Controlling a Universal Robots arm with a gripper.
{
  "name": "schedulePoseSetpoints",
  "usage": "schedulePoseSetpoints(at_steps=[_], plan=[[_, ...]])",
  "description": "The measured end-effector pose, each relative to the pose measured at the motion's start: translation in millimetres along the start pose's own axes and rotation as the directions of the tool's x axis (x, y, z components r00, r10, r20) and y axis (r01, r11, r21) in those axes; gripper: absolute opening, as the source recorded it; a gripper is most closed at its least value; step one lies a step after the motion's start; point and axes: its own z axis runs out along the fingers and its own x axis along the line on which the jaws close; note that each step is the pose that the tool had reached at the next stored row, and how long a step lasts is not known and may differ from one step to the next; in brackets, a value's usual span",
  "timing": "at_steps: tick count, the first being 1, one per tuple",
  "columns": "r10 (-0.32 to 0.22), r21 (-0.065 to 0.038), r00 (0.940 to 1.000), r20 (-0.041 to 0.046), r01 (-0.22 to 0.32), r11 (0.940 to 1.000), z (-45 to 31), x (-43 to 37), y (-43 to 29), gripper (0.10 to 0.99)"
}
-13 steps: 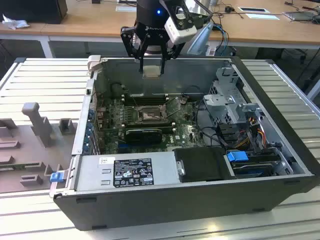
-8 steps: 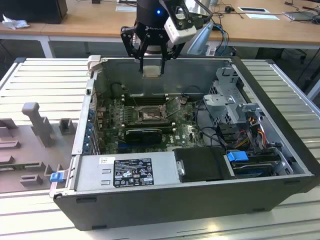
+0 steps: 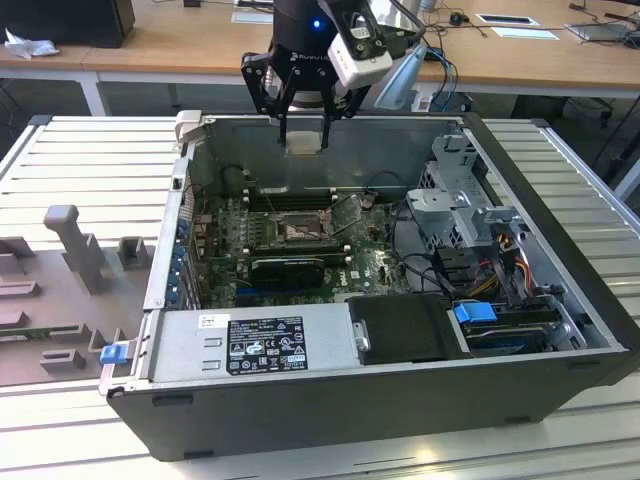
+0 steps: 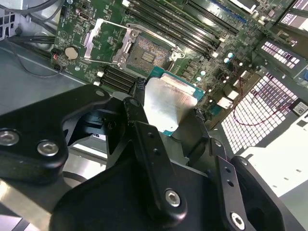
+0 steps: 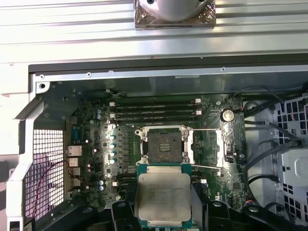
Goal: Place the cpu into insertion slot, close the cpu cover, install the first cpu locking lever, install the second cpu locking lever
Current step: 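Place the cpu into insertion slot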
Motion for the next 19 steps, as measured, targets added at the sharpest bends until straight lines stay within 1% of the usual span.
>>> schedulePoseSetpoints(at_steps=[7, 11, 15, 19], plan=[[0.018, 0.000, 0.9998, 0.0016, -0.018, 0.9998, 0.0, 0.0, 0.0, 0.525], [0.049, -0.001, 0.9988, 0.0044, -0.049, 0.9988, 0.0, 0.0, 0.0, 0.525], [0.093, -0.002, 0.9956, 0.0082, -0.093, 0.9957, 0.2, 0.0, 0.0, 0.525], [0.112, -0.002, 0.9937, 0.0099, -0.112, 0.9937, 0.3, 0.0, 0.0, 0.525]])
